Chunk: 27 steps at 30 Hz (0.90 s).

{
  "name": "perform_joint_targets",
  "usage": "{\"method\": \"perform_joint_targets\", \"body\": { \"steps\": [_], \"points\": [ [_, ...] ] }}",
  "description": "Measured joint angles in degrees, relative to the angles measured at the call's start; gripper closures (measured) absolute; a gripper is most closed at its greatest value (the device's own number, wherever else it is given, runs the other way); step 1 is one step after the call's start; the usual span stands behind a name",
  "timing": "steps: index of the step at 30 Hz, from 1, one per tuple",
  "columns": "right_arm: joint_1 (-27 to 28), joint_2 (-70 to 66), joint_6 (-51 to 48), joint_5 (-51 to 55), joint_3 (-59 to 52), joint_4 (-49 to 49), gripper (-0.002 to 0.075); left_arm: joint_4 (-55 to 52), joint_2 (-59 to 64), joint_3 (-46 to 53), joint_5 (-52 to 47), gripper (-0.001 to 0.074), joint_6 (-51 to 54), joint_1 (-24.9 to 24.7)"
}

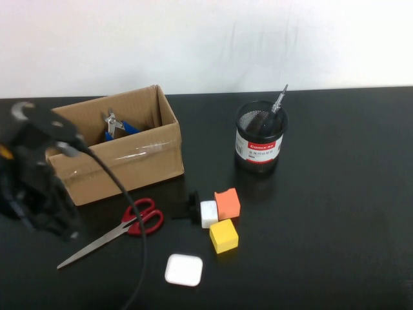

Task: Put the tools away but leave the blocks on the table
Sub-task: Pick up the scissors from the table

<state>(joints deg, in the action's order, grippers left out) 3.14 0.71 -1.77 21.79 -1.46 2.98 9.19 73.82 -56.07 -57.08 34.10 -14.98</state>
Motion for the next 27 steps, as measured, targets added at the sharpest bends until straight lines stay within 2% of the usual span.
{"method": "perform_joint_targets", "body": {
  "steps": [4, 6, 9, 11, 14, 18, 27],
  "points": [
    [0.0, 0.0, 0.0, 0.0, 0.0, 0.0, 0.0733, -0.03, 5.12, 0.0, 5.59, 0.0734, 4.85, -2.24],
    [0.0, 0.0, 0.0, 0.0, 0.0, 0.0, 0.0733, -0.03, 7.48, 0.0, 7.28, 0.0704, 5.51, -2.51],
    [0.0, 0.0, 0.0, 0.0, 0.0, 0.0, 0.0733, 1.16, 11.23, 0.0, 8.92, 0.0591, 6.01, -2.64],
    [0.0, 0.0, 0.0, 0.0, 0.0, 0.0, 0.0733, 2.09, 13.52, 0.0, 9.97, 0.0484, 6.53, -2.64],
    [0.0, 0.0, 0.0, 0.0, 0.0, 0.0, 0.0733, 2.6, 16.19, 0.0, 11.65, 0.0389, 7.37, -2.64],
    [0.0, 0.0, 0.0, 0.0, 0.0, 0.0, 0.0733, 2.74, 19.39, 0.0, 13.6, 0.0356, 8.37, -2.64],
    [0.0, 0.0, 0.0, 0.0, 0.0, 0.0, 0.0733, 2.74, 23.44, 0.0, 15.39, 0.0349, 10.28, -2.64]
  ]
}}
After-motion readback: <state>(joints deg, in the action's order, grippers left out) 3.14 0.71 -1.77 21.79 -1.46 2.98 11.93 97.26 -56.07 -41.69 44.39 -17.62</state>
